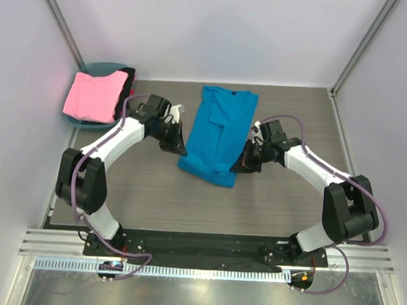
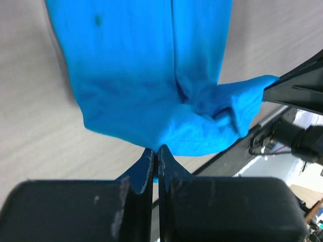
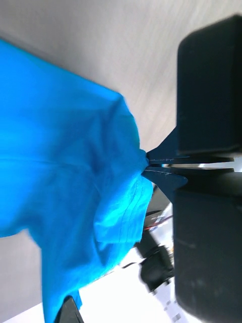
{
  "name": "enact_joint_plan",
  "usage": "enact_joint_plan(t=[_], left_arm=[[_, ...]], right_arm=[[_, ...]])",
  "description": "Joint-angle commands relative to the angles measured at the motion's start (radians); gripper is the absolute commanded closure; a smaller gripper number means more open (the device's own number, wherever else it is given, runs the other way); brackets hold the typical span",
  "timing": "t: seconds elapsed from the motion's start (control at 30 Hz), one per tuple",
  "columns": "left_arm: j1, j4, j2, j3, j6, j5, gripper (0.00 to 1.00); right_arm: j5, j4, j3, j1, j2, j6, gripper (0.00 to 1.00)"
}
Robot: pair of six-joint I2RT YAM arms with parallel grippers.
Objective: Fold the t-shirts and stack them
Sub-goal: Fold the tshirt
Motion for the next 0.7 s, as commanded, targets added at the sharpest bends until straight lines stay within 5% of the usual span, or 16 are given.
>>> enact_joint_plan(t=[0.0,0.23,0.67], left_arm=[[0.012,0.042,0.067,0.133,0.019,-0.017,1.00],[0.022,0.040,0.256,0.346,0.045,-0.040,1.00],[0.037,0.069,0.442,0.521,0.051,-0.057,1.00]], right_arm=[[0.002,0.022,0.070,-0.054,0.031,-0.038,0.99],[0.010,0.096,0.153,-0.112,0.124,-0.067,0.99],[0.022,0.152,0.251,-0.157,0.271,-0.096,0.99]])
